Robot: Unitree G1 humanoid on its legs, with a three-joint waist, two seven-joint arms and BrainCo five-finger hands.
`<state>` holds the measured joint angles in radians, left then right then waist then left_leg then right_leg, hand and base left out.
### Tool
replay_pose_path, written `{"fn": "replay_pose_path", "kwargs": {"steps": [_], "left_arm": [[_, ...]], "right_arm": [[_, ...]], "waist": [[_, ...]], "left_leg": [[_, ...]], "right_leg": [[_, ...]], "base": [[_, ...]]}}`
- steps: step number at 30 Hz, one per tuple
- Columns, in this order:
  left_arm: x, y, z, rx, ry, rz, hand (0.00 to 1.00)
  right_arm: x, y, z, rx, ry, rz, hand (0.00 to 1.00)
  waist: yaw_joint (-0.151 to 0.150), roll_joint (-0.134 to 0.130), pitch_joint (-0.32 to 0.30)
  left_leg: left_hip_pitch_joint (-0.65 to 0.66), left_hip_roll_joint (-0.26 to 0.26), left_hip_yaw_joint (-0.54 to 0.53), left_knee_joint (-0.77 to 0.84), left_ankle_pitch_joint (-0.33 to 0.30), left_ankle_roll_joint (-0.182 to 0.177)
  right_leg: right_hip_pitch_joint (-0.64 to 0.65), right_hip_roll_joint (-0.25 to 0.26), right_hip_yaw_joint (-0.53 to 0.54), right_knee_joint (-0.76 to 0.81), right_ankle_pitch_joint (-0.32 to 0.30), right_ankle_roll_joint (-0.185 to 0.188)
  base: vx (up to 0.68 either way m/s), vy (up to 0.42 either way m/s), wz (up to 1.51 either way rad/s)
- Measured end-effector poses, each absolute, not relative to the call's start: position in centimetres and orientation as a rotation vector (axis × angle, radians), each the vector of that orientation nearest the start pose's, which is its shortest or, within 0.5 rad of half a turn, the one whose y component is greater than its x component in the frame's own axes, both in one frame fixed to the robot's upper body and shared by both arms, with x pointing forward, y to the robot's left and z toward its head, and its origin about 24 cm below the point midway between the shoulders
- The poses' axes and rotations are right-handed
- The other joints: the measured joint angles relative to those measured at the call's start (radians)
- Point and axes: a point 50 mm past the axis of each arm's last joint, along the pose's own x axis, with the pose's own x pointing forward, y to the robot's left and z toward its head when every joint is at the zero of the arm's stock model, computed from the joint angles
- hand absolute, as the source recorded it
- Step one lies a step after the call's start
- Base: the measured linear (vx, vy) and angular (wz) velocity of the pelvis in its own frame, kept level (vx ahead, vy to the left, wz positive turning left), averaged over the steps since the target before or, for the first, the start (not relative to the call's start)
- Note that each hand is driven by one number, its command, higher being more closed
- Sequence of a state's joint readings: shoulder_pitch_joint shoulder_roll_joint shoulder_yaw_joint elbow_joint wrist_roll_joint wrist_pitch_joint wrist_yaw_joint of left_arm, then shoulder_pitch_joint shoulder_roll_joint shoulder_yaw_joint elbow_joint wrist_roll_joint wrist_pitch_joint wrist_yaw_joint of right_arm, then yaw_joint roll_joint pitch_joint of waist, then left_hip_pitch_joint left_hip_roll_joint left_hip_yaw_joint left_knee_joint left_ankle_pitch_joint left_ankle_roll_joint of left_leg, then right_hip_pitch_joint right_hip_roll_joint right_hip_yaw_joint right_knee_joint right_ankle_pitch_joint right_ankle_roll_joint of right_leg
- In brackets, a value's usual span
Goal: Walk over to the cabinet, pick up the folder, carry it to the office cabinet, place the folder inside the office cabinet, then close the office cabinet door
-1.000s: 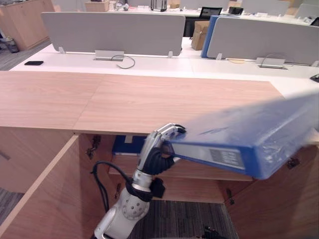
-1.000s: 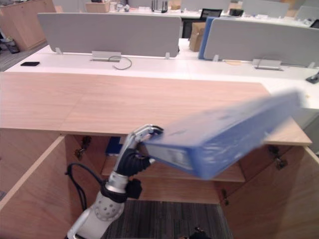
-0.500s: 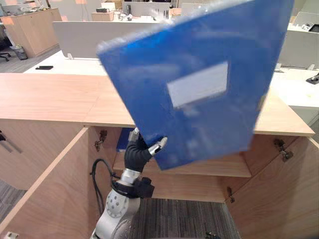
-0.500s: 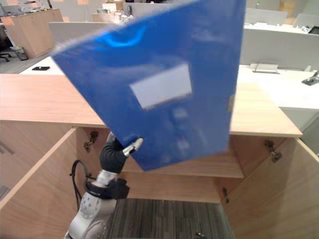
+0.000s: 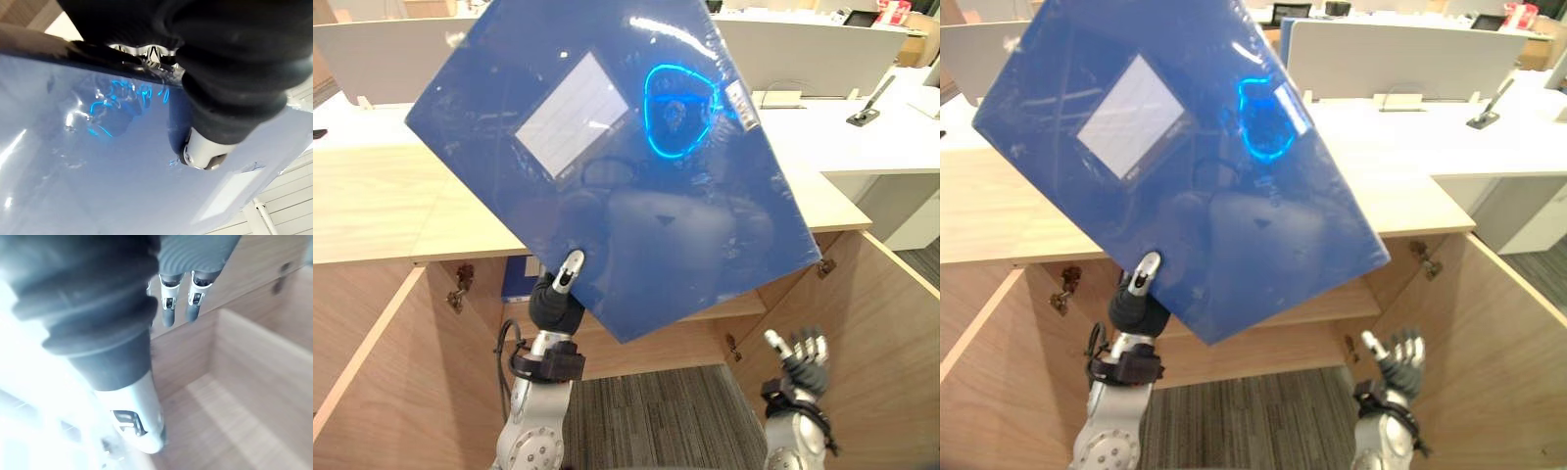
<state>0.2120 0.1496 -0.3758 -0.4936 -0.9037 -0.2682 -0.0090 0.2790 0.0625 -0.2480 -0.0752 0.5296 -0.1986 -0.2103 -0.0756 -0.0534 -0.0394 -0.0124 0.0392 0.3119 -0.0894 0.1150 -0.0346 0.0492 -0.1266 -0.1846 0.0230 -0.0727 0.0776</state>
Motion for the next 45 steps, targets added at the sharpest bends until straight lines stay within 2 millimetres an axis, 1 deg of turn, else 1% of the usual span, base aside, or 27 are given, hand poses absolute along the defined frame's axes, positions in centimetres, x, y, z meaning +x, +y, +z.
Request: {"fn": "replay_pose_path", "kwargs": {"steps": [1,3,4,5,7,11,13,14,15,16,18,19,21,23,26,28,30,31,33,37,40,43,44,45], "left_arm": [[19.2,11.1,11.7,-0.917,-0.326,-0.321,1.0],[19.2,11.4,11.6,-0.903,-0.323,-0.31,1.0],[19.2,11.5,11.6,-0.899,-0.326,-0.306,1.0],[19.2,11.7,11.6,-0.889,-0.331,-0.298,1.0],[19.3,12.1,11.7,-0.861,-0.347,-0.28,1.0],[19.4,12.7,11.8,-0.826,-0.373,-0.26,1.0],[19.5,12.9,11.9,-0.792,-0.387,-0.263,1.0],[19.6,12.9,11.9,-0.787,-0.387,-0.265,1.0],[19.7,12.8,11.8,-0.772,-0.385,-0.267,1.0],[19.8,12.8,11.7,-0.763,-0.383,-0.269,1.0],[19.9,12.8,11.5,-0.749,-0.379,-0.266,1.0],[19.9,12.9,11.5,-0.747,-0.382,-0.264,1.0],[20.0,12.8,11.6,-0.733,-0.387,-0.272,1.0],[19.9,12.7,11.6,-0.734,-0.391,-0.274,1.0],[19.9,13.0,11.7,-0.711,-0.408,-0.267,1.0],[19.8,13.2,11.6,-0.704,-0.417,-0.26,1.0],[19.8,13.3,11.6,-0.705,-0.425,-0.254,1.0],[19.7,13.3,11.6,-0.706,-0.426,-0.252,1.0],[19.6,13.5,11.5,-0.698,-0.424,-0.25,1.0],[19.4,13.7,11.2,-0.647,-0.397,-0.277,1.0],[19.3,13.9,10.9,-0.625,-0.381,-0.282,1.0],[19.3,13.9,10.3,-0.61,-0.345,-0.288,1.0],[19.3,13.8,10.0,-0.611,-0.333,-0.288,1.0],[19.1,13.7,9.8,-0.613,-0.322,-0.289,1.0]], "right_arm": [[17.5,-23.3,2.2,0.508,-0.086,-0.625,0.0],[17.7,-23.6,6.2,0.47,-0.278,-0.595,0.0],[17.8,-23.6,7.1,0.454,-0.315,-0.587,0.0],[18.0,-23.7,8.4,0.422,-0.377,-0.577,0.0],[18.8,-23.6,10.1,0.389,-0.452,-0.563,0.0],[20.7,-22.6,12.2,0.413,-0.538,-0.469,0.0],[22.0,-21.3,13.9,0.401,-0.597,-0.332,0.0],[22.4,-20.9,14.4,0.406,-0.613,-0.289,0.0],[23.1,-20.1,15.5,0.416,-0.649,-0.199,0.0],[23.5,-19.6,16.1,0.422,-0.666,-0.148,0.0],[24.6,-18.1,17.9,0.424,-0.716,0.027,0.0],[24.8,-17.8,18.2,0.423,-0.722,0.064,0.0],[25.2,-16.7,19.2,0.446,-0.739,0.209,0.0],[25.7,-16.0,19.3,0.467,-0.721,0.299,0.0],[26.6,-15.6,19.4,0.486,-0.677,0.403,0.0],[26.9,-15.2,20.0,0.466,-0.651,0.495,0.0],[27.1,-14.9,20.9,0.41,-0.621,0.612,0.0],[27.1,-14.8,21.2,0.404,-0.615,0.641,0.0],[27.2,-14.5,22.2,0.321,-0.59,0.74,0.0],[27.2,-14.2,22.6,0.218,-0.51,0.853,0.0],[27.4,-14.2,22.4,0.184,-0.472,0.879,0.0],[27.6,-14.2,22.1,0.167,-0.42,0.893,0.0],[27.7,-14.2,22.0,0.15,-0.403,0.898,1.0],[27.7,-14.2,22.1,0.129,-0.397,0.902,1.0]], "waist": [[-0.001,0.001,0.001],[-0.003,0.004,0.007],[-0.003,0.004,0.007],[-0.003,0.004,0.007],[-0.003,0.002,0.007],[0.001,0.003,0.009],[0.005,0.003,0.009],[0.007,0.003,0.009],[0.011,0.003,0.01],[0.012,0.003,0.01],[0.014,0.004,0.011],[0.016,0.004,0.011],[0.021,0.009,0.015],[0.022,0.015,0.018],[0.028,0.019,0.022],[0.03,0.022,0.024],[0.03,0.023,0.024],[0.03,0.023,0.024],[0.027,0.024,0.024],[0.027,0.024,0.024],[0.028,0.024,0.023],[0.029,0.024,0.023],[0.03,0.023,0.023],[0.03,0.023,0.023]], "left_leg": [[0.002,0.001,0.003,-0.003,-0.003,0.0],[0.005,0.0,0.004,-0.004,-0.007,0.002],[0.005,0.0,0.004,-0.003,-0.006,0.0],[0.005,0.0,0.006,-0.002,-0.004,-0.003],[0.005,-0.001,0.008,0.001,-0.001,0.0],[0.0,-0.003,0.009,0.002,0.0,0.002],[-0.002,-0.004,0.007,0.002,-0.001,0.003],[-0.002,-0.004,0.006,0.002,-0.002,0.003],[-0.002,-0.005,0.005,0.002,-0.002,0.004],[-0.002,-0.006,0.004,0.002,-0.002,0.004],[0.0,-0.007,-0.002,0.002,-0.002,0.004],[0.0,-0.008,-0.005,0.002,-0.002,0.004],[0.002,-0.012,-0.016,0.002,-0.002,0.005],[0.004,-0.015,-0.018,0.001,-0.003,0.006],[0.006,-0.018,-0.019,0.001,-0.002,0.008],[0.007,-0.019,-0.019,0.001,-0.002,0.009],[0.007,-0.019,-0.019,0.001,-0.001,0.01],[0.007,-0.019,-0.019,0.001,0.0,0.01],[0.007,-0.018,-0.019,0.001,0.001,0.011],[0.007,-0.018,-0.019,0.001,0.001,0.011],[0.007,-0.018,-0.019,0.001,0.002,0.012],[0.006,-0.018,-0.019,0.001,0.002,0.012],[0.006,-0.018,-0.019,0.001,0.002,0.012],[0.006,-0.018,-0.019,0.001,0.002,0.012]], "right_leg": [[0.0,0.0,0.002,0.0,0.0,0.0],[-0.001,0.0,0.004,0.0,0.0,0.0],[-0.002,0.0,0.005,-0.001,0.0,0.0],[-0.004,0.0,0.008,-0.001,0.0,0.0],[-0.007,0.0,0.013,-0.001,0.001,0.0],[-0.008,0.0,0.019,-0.008,0.007,0.0],[-0.008,0.0,0.019,-0.012,0.009,0.0],[-0.007,0.0,0.019,-0.012,0.009,0.0],[-0.007,-0.001,0.019,-0.012,0.01,0.0],[-0.006,-0.001,0.018,-0.012,0.01,0.0],[-0.001,-0.002,0.012,-0.012,0.01,0.0],[0.002,-0.003,0.01,-0.012,0.01,0.0],[0.007,-0.006,0.001,-0.01,0.009,0.0],[0.008,-0.009,-0.001,-0.007,0.009,0.0],[0.008,-0.013,-0.001,-0.003,0.009,0.0],[0.008,-0.014,-0.001,-0.001,0.009,0.0],[0.008,-0.013,-0.001,-0.001,0.009,0.0],[0.008,-0.013,-0.001,-0.001,0.009,0.0],[0.008,-0.013,-0.001,-0.001,0.009,0.0],[0.008,-0.013,-0.001,0.0,0.009,0.0],[0.007,-0.013,-0.001,0.001,0.009,0.0],[0.007,-0.013,0.0,0.001,0.01,0.0],[0.007,-0.013,0.0,0.001,0.01,0.0],[0.006,-0.013,0.0,0.001,0.01,0.0]], "base": [[-0.07,0.019,-0.21],[-0.06,0.012,-0.06],[-0.04,0.006,-0.04],[-0.02,0.005,-0.05],[-0.01,0.004,-0.06],[0.0,0.0,-0.01],[0.0,0.0,0.0],[0.0,0.0,0.0],[0.0,0.0,0.0],[-0.02,0.001,0.04],[-0.02,0.002,0.07],[-0.03,0.003,0.09],[-0.03,0.006,0.11],[-0.03,0.016,0.05],[-0.04,0.019,0.01],[-0.04,0.008,0.0],[-0.04,0.0,0.0],[-0.03,-0.003,0.0],[0.0,0.0,0.0],[-0.02,-0.001,0.0],[0.0,0.0,0.0],[0.0,0.0,0.0],[0.0,0.0,0.0],[0.0,0.0,0.0]]}}
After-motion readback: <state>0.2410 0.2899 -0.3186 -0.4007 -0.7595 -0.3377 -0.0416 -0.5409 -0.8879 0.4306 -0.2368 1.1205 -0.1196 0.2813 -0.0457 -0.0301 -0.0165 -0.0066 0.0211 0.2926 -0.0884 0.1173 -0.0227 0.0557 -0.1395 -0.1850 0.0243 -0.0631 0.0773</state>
